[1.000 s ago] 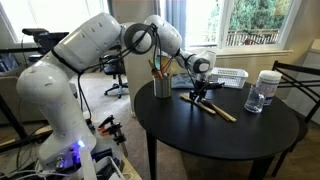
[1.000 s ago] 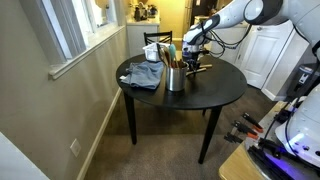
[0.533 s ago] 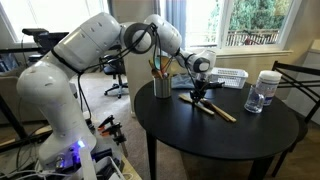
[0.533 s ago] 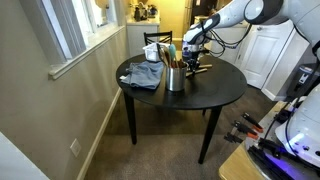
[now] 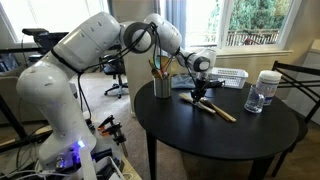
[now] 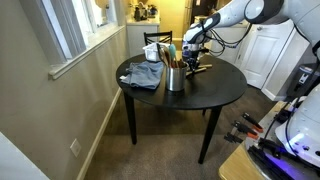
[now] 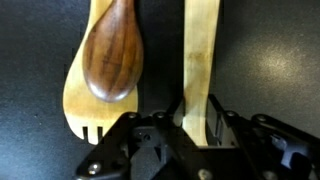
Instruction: Put the wooden spatula in the silver holder.
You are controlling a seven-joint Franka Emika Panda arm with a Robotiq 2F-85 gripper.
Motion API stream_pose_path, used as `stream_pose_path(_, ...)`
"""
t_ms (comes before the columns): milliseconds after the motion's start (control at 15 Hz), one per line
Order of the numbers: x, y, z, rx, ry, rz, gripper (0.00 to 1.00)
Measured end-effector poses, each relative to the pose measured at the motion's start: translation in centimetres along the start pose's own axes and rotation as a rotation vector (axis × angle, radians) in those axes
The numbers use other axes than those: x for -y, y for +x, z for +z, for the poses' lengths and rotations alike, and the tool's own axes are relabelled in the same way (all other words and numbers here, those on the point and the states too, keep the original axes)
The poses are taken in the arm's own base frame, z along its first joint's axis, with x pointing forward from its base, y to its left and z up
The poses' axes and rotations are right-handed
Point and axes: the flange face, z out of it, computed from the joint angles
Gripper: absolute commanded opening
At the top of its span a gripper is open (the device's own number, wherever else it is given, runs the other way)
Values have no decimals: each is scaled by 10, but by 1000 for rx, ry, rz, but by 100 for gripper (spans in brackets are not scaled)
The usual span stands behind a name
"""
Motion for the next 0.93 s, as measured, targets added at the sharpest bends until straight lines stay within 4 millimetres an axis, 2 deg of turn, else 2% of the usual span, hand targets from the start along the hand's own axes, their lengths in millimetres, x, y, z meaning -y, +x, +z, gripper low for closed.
stream_pose_path(533,-6,6,-63,5,-131,-26,10)
stream_pose_path(933,-11,10,-76,-88,-203,16,10)
